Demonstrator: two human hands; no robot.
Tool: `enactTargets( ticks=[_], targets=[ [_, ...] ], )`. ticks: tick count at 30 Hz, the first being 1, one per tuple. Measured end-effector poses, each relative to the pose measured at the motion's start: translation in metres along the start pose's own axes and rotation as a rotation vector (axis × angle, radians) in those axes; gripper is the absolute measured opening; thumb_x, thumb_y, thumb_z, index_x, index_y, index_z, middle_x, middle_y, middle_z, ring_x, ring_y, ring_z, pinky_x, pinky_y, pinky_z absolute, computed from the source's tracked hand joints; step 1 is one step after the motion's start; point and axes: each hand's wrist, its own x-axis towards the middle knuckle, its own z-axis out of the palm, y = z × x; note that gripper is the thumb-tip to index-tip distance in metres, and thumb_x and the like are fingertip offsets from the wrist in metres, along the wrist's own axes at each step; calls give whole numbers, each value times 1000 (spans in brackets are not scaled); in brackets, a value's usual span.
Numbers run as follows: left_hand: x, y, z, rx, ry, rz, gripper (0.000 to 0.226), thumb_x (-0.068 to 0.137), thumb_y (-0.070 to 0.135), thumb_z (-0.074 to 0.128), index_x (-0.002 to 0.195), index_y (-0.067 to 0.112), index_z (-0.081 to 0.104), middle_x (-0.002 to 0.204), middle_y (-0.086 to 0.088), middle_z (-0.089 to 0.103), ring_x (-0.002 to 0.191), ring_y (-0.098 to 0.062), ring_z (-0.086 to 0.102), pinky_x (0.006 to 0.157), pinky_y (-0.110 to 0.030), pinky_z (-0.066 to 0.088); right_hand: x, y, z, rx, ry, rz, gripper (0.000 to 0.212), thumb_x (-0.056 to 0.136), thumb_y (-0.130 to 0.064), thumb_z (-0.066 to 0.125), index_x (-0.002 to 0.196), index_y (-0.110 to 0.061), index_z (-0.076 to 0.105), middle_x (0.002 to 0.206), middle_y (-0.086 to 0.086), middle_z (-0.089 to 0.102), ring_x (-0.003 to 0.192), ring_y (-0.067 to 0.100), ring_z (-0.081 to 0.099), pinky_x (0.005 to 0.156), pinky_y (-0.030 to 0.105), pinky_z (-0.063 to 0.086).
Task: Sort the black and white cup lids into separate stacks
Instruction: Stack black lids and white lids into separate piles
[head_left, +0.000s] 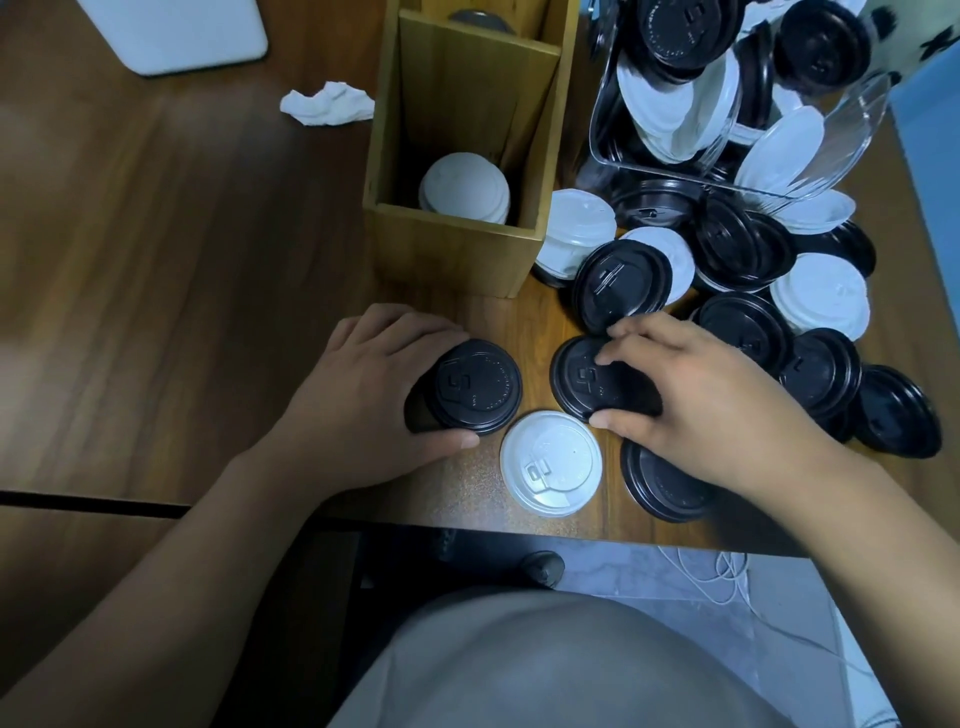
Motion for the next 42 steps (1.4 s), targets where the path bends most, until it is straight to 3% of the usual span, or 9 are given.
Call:
enactTargets(
  ticks=[6, 10, 17, 24, 28, 34, 38, 40, 42],
  targets=[
    [0, 0, 1, -3, 11, 3, 84, 73, 74, 68, 142, 28, 54, 137, 12, 54, 133, -17, 44, 105, -34, 31, 7, -14, -5, 143, 5, 12, 41, 75, -52, 71, 106, -30, 54, 119, -6, 64, 113, 23, 61, 93, 44, 52],
    [-1, 0, 2, -1, 31, 4, 86, 74, 73, 69, 144, 26, 52, 134, 8, 55, 130, -18, 46, 104, -38, 36, 3, -26, -23, 383, 69, 54, 45, 68, -54, 76, 103, -37, 53, 106, -15, 65, 93, 7, 65, 84, 35, 55],
    [0, 2, 3, 0, 75, 8, 91, 73, 75, 68, 144, 22, 50, 128, 7, 60, 125, -18, 49, 99, -30, 30, 34, -71, 0, 221, 82, -183, 61, 79, -49, 78, 134, -28, 61, 127, -5, 61, 111, 23, 57, 97, 41, 50],
    [0, -1, 7, -18, 93, 33, 89, 71, 75, 70, 139, 19, 57, 128, 6, 61, 123, -20, 51, 99, -33, 34, 44, -77, 16, 189, 112, -216, 63, 76, -46, 84, 133, -27, 65, 125, -4, 59, 109, 24, 52, 95, 35, 45],
    [0, -3, 7, -8, 71, 30, 90, 70, 77, 70, 137, 19, 58, 134, 4, 58, 126, -21, 49, 101, -38, 37, 48, -76, 26, 276, 107, -197, 62, 74, -46, 86, 130, -29, 66, 120, -12, 49, 103, 12, 38, 92, 25, 35],
    [0, 0, 5, 0, 76, 21, 84, 73, 73, 72, 138, 21, 59, 137, 6, 56, 128, -20, 49, 101, -37, 37, 45, -71, 14, 275, 71, -234, 60, 80, -56, 75, 133, -31, 62, 127, -11, 57, 112, 18, 50, 99, 37, 46],
    [1, 2, 3, 31, 53, 0, 82, 76, 73, 69, 143, 27, 55, 137, 9, 55, 130, -19, 47, 103, -38, 36, 30, -28, -6, 231, 360, -121, 55, 89, -49, 71, 136, -22, 60, 129, -2, 59, 118, 25, 53, 102, 38, 44],
    [2, 6, 4, 47, 51, -19, 83, 77, 73, 67, 144, 26, 53, 138, 8, 54, 130, -20, 46, 104, -39, 36, 29, -6, -13, 72, 425, -4, 71, 84, -52, 74, 144, -21, 52, 138, 2, 52, 119, 31, 47, 98, 44, 45],
    [5, 11, 7, 51, 46, -27, 84, 77, 72, 65, 145, 24, 52, 139, 7, 54, 130, -21, 46, 104, -41, 37, 35, 6, -13, -76, 361, 63, 93, 75, -63, 74, 153, -24, 40, 149, 4, 44, 124, 35, 42, 96, 52, 45]
  ],
)
